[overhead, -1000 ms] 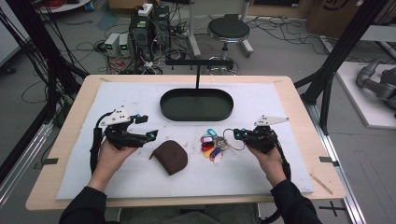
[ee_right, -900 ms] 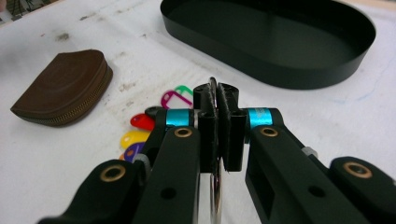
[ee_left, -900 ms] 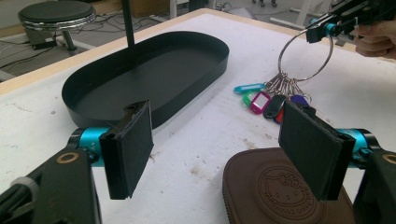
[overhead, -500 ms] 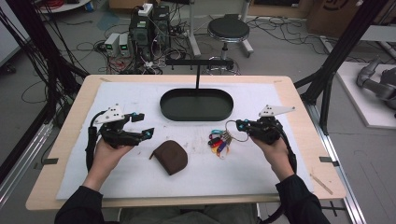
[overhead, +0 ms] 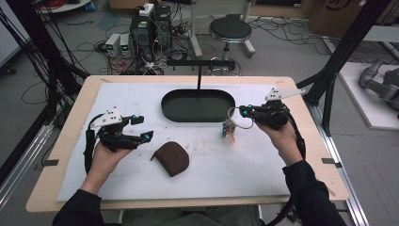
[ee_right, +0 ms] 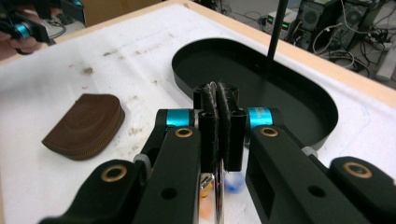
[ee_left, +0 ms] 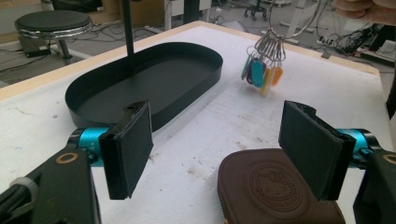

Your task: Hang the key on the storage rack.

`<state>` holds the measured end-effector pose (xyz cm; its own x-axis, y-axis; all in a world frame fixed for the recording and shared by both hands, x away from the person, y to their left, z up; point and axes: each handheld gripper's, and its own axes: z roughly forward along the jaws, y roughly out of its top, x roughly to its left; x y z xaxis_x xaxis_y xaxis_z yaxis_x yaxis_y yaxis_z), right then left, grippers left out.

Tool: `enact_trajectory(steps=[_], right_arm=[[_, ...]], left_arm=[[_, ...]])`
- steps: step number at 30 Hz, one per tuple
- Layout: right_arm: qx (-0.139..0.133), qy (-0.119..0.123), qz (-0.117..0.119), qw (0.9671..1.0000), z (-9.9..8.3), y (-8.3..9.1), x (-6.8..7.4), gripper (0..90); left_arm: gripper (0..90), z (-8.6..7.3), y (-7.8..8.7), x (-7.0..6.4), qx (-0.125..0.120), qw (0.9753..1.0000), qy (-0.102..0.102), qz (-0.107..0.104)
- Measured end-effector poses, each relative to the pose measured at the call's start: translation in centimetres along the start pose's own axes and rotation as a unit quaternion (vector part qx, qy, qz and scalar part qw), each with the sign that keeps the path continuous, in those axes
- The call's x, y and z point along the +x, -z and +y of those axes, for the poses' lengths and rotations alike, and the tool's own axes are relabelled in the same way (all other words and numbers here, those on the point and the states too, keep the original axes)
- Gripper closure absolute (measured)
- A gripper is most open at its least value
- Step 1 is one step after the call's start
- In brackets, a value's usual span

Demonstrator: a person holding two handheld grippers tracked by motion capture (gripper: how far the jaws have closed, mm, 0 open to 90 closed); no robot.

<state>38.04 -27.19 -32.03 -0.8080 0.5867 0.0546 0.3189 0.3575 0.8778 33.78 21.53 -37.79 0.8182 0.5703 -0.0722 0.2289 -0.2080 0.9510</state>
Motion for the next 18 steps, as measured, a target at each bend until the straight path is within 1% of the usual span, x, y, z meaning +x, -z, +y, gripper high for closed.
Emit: enact_trajectory(steps=[3, 5, 7, 8, 11, 13, 16, 18], right_arm=[[-0.005, 0.008, -0.002, 0.9999, 0.9, 0.1, -0.4, 87.9], [-0.012, 0.014, -0.011, 0.9998, 2.1, 0.4, -0.7, 87.9], [-0.014, 0.018, -0.013, 0.9997, 2.4, 0.4, -0.8, 87.9], [-0.014, 0.024, -0.015, 0.9995, 3.1, 0.5, -0.9, 87.9], [-0.02, 0.029, -0.016, 0.9992, 4.0, 0.4, -1.1, 87.9], [-0.025, 0.038, -0.021, 0.9987, 5.1, 0.1, -1.4, 87.9], [-0.028, 0.034, -0.02, 0.9988, 5.5, -0.2, -1.6, 87.9], [-0.027, 0.037, -0.021, 0.9987, 6.0, -0.7, -1.9, 87.9]], left_arm=[[26.0, 0.0, -0.1, 0.0, -0.003, 1.0, 0.003, -0.005], [26.0, -0.1, -0.2, 0.1, -0.001, 1.0, 0.002, -0.006], [26.0, -0.1, -0.3, 0.1, 0.002, 1.0, 0.002, -0.005], [26.0, -0.1, -0.3, 0.2, 0.003, 1.0, 0.003, -0.006], [26.0, -0.1, -0.4, 0.2, 0.003, 1.0, 0.004, -0.008], [26.0, -0.1, -0.3, 0.1, 0.002, 0.9999, 0.004, -0.009], [26.0, -0.1, -0.2, 0.1, 0.0, 1.0, 0.006, -0.007], [26.1, -0.1, -0.2, 0.2, 0.001, 1.0, 0.005, -0.007]])
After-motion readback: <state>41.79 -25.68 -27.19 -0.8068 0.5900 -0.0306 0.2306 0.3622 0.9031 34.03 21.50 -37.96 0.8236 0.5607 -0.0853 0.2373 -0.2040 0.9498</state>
